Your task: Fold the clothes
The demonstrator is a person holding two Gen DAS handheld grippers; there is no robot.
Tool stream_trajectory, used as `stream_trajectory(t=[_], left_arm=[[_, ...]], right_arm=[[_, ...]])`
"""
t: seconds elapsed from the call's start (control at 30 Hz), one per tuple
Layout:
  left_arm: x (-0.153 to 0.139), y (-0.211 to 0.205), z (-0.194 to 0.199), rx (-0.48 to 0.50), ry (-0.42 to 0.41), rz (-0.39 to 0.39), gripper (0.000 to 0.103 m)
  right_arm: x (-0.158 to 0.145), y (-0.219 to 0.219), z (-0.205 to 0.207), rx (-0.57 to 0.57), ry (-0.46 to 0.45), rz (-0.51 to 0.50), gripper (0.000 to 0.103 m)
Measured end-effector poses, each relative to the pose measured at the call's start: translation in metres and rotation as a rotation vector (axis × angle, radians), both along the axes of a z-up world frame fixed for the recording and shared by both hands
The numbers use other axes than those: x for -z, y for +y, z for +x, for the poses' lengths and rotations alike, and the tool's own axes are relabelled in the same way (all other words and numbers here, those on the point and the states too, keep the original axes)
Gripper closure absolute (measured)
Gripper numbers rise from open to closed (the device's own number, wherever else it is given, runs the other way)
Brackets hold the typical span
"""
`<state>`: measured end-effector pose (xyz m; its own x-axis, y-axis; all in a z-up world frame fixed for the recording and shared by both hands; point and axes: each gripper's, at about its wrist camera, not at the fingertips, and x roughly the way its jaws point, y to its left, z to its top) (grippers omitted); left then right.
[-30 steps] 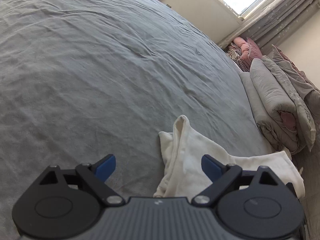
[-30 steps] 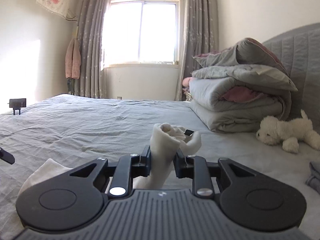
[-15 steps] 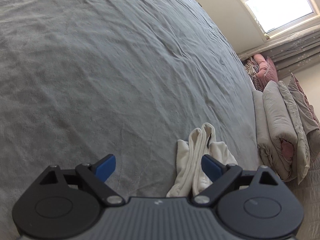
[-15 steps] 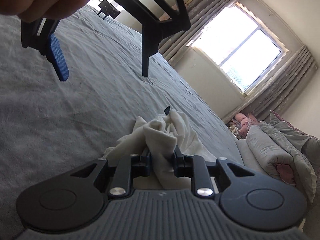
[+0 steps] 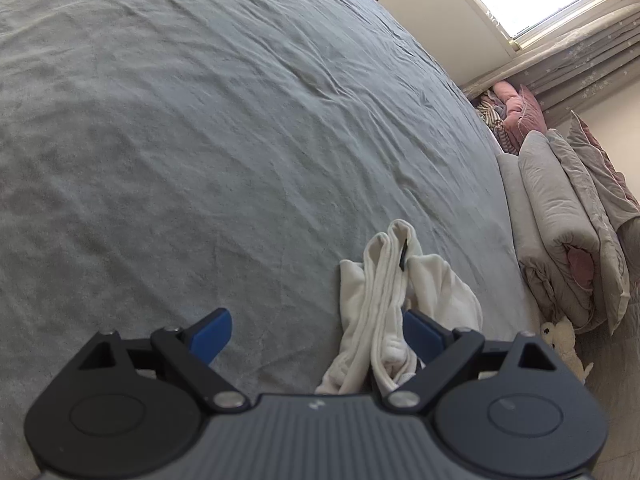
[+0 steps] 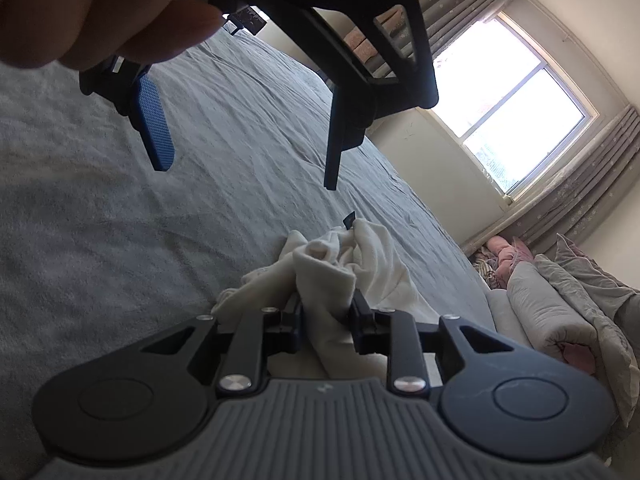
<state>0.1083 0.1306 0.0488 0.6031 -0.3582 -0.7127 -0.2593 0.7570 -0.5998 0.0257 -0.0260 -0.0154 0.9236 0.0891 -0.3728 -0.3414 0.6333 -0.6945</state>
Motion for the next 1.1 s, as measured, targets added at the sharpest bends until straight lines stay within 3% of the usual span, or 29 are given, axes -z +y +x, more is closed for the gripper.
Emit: stream_trajectory(t=[0.07,0.23,0.33,0.47,0.5,0.57,0.67,0.73,0.9,1.03,1.1], left_arm=[[-0.001,-0.002,0.0,0.009,-0.007,0.009,0.01],[-0.001,-0.004,-0.001,0.015,-0.013,0.024,0.01],[-0.003,-0.006,-0.003,0.021,-0.023,0.041,0.01],[-0.012,-0.019,-0.007,0.054,-0.1,0.054,0.01],[-0.015,-0.023,-0.009,0.067,-0.124,0.06,0.01],[-0.021,-0.032,-0.012,0.098,-0.178,0.075,0.01],[-0.027,-0.045,-0.016,0.151,-0.25,0.084,0.01],[-0.031,-0.052,-0.019,0.167,-0.295,0.089,0.016],[-0.036,-0.072,-0.026,0.243,-0.403,0.111,0.035],[-0.019,-0.086,-0.018,0.281,-0.345,0.159,0.052],[-0.01,-0.094,-0.016,0.288,-0.313,0.215,0.054]], right_arm=[[-0.005,-0.002,-0.005,-0.02,0.003,0.014,0.065],[-0.04,-0.024,-0.017,-0.072,0.065,0.242,0.046],[-0.062,-0.045,-0.018,-0.061,0.081,0.391,0.046],[-0.089,-0.083,0.001,-0.004,0.129,0.65,0.048],[-0.092,-0.086,0.009,0.009,0.143,0.672,0.053],[-0.095,-0.088,0.025,0.032,0.171,0.695,0.075],[-0.086,-0.085,0.049,0.071,0.273,0.691,0.084],[-0.066,-0.081,0.051,0.122,0.351,0.678,0.085],[-0.045,-0.089,0.037,0.15,0.363,0.759,0.085],[-0.041,-0.087,0.034,0.152,0.349,0.738,0.085],[-0.036,-0.086,0.027,0.152,0.336,0.736,0.085]])
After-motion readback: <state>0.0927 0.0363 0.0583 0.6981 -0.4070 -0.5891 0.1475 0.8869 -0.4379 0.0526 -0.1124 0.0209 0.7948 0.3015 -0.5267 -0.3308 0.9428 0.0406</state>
